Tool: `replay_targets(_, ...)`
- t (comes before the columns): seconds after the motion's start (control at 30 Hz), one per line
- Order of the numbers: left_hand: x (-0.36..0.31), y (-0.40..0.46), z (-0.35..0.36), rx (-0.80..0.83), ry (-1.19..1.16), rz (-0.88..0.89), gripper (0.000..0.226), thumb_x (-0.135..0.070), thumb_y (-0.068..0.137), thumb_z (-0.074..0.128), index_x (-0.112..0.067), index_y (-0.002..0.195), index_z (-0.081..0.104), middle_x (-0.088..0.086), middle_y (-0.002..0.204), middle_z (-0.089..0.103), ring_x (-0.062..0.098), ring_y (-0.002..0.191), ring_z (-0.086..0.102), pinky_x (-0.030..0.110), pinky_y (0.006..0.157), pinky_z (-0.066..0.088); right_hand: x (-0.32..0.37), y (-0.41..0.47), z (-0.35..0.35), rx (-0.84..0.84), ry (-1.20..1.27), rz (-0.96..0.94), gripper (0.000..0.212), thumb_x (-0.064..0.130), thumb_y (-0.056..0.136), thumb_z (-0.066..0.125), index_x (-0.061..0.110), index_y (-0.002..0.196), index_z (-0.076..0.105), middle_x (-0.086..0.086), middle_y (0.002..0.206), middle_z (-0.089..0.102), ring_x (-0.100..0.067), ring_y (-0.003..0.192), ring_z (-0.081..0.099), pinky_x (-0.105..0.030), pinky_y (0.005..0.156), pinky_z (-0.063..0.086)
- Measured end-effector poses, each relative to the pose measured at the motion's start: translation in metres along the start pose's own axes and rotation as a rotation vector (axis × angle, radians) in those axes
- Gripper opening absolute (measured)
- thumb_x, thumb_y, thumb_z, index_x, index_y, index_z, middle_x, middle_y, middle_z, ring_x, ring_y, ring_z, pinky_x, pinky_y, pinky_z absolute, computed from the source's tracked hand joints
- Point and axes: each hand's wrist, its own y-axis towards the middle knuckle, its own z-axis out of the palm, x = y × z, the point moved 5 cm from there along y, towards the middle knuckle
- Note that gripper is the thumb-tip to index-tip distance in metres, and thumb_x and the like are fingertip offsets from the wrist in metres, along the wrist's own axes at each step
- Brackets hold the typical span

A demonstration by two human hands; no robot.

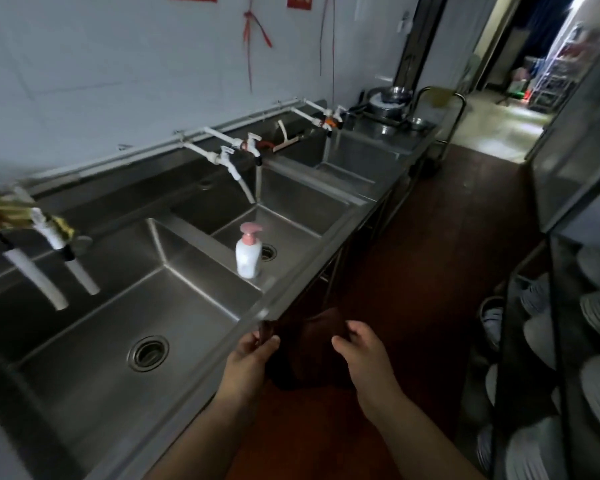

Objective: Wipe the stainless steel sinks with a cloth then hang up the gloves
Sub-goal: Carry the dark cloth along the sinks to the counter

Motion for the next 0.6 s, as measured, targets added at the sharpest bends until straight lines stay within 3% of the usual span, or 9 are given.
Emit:
replay_targets(0.1,-0.002,0.035,0.04,-0.001,0.045,0.002,0.013,-0.006,0.089,0.06,-0.007,0.1,0.066,0.017,0.089,0.073,0.032,0.08,0.071,0.037,0.062,0.057,0.003,0.041,-0.029,-0.026,0.015,0.025,0.02,0.011,0.087,0.06,0.026,0.1,0.063,0.009,0.09,0.073,-0.008,0.083,0.07,-0.025,0.067,0.052)
replay_targets(0.2,-0.008,0.074,0.08,0.029,0.096,0.007,0.012,-0.004,0.09,0.057,-0.003,0.098,0.066,0.021,0.086,0.072,0.035,0.074,0.071,0.034,0.054,0.056,0.007,0.087,-0.054,-0.068,0.031,0.04,0.02,0.008,0.088,0.059,0.023,0.1,0.063,0.003,0.093,0.073,-0.01,0.084,0.07,-0.023,0.066,0.052)
replay_targets(0.4,-0.021,0.18,0.17,0.074,0.212,0.014,0.014,-0.01,0.089,0.061,-0.01,0.102,0.064,0.015,0.086,0.073,0.03,0.073,0.072,0.032,0.053,0.056,0.038,0.2,-0.106,-0.151,0.04,0.049,0.02,0.011,0.091,0.058,0.021,0.108,0.059,0.002,0.101,0.07,-0.009,0.086,0.069,-0.019,0.062,0.052)
replay_targets(0.5,-0.029,0.24,0.22,0.115,0.305,0.0,0.021,-0.015,0.089,0.063,-0.011,0.109,0.062,0.014,0.096,0.071,0.03,0.08,0.071,0.039,0.065,0.059,0.057,0.254,-0.137,-0.203,0.023,0.06,0.022,0.013,0.091,0.058,0.021,0.111,0.058,0.003,0.104,0.068,-0.008,0.088,0.067,-0.016,0.061,0.052)
replay_targets(0.6,-0.034,0.293,0.28,0.198,0.369,-0.016,0.011,-0.014,0.089,0.063,-0.014,0.1,0.065,0.008,0.091,0.071,0.022,0.075,0.072,0.032,0.057,0.058,0.072,0.306,-0.176,-0.296,-0.007,0.078,0.023,0.013,0.092,0.057,0.021,0.113,0.056,0.003,0.107,0.066,-0.008,0.09,0.066,-0.015,0.058,0.05)
